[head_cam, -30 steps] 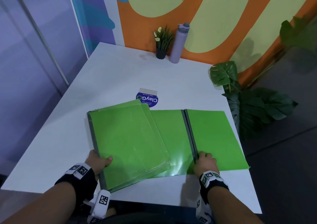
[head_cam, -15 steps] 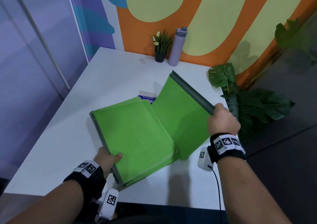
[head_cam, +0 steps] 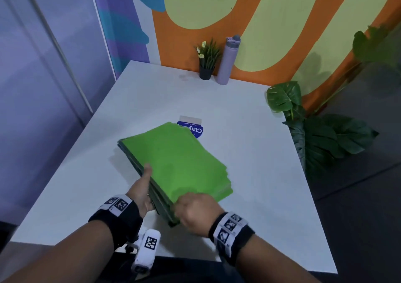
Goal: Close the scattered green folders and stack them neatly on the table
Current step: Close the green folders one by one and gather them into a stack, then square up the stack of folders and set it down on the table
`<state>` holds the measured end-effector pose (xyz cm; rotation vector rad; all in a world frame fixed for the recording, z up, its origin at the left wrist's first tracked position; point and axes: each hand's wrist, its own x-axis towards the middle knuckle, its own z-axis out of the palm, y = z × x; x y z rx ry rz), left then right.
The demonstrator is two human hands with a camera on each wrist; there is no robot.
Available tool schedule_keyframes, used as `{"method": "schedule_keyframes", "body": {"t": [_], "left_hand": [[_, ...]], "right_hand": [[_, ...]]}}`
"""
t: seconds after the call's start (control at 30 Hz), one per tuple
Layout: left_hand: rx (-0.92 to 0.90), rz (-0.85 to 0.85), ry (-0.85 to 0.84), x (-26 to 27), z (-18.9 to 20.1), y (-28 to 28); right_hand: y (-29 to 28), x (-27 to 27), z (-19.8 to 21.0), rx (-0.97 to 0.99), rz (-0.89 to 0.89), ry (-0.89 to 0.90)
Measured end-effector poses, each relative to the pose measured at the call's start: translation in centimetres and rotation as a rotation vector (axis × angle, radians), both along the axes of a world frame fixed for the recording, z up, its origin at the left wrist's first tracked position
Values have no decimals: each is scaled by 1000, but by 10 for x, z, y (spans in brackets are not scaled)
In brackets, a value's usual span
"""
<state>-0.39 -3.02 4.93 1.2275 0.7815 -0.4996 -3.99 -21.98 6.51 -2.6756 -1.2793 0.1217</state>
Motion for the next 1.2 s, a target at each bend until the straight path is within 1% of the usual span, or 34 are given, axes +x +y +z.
{"method": "schedule_keyframes", "body": {"t": [0.07,0.1,0.13,0.17,0.2,0.23,0.27,0.3,0.33,0.37,0.4,0.43,0.5,0.53,0.6,0.67,0.73,0.8,0.87,0.93,1.07,1.2], "left_hand": [[204,-29,-7,-1,-18,5],[266,-44,-7,-1,-31,10],[291,-61,2,1,-45,14],[292,-64,1,0,-38,13],[303,-54,-13,0,-37,13],[335,-56,-38,-3,-25,9],[385,-72,-73,-4,-15,7],[406,-81,-124,-4,-11,7],[406,-86,-189,-4,-7,7],[394,-92,-266,-5,-1,8],[392,-105,-347,-4,3,10],[391,-125,-420,-3,8,13],[377,-171,-532,0,17,15],[375,-187,-561,1,21,15],[381,-205,-579,5,24,14],[399,-215,-567,5,26,13],[376,-203,-565,3,26,14],[313,-167,-564,2,31,14],[242,-161,-595,3,36,14],[195,-175,-637,4,41,15],[158,-151,-707,6,44,22],[160,-149,-708,4,54,10]], "right_hand": [[-3,-4,-12,-74,53,137],[-7,-3,-13,-55,47,195],[-13,0,-12,0,12,246],[-19,4,-10,74,-45,264],[-26,11,-9,151,-134,251],[-35,19,-7,223,-260,225],[-43,29,-4,276,-415,213],[-53,39,0,305,-587,238],[-62,48,7,336,-758,316],[-70,56,14,409,-899,420],[-76,63,23,534,-990,526],[-83,69,29,693,-1035,615],[-91,75,41,989,-1017,719],[-92,75,45,1104,-975,728],[-92,74,52,1266,-914,665],[-90,67,54,1370,-898,608],[-91,58,53,1426,-865,608],[-92,49,50,1463,-836,660],[-92,44,46,1470,-866,693],[-92,45,42,1437,-929,696],[-90,46,47,1469,-946,679],[-75,47,54,1534,-951,696]]}}
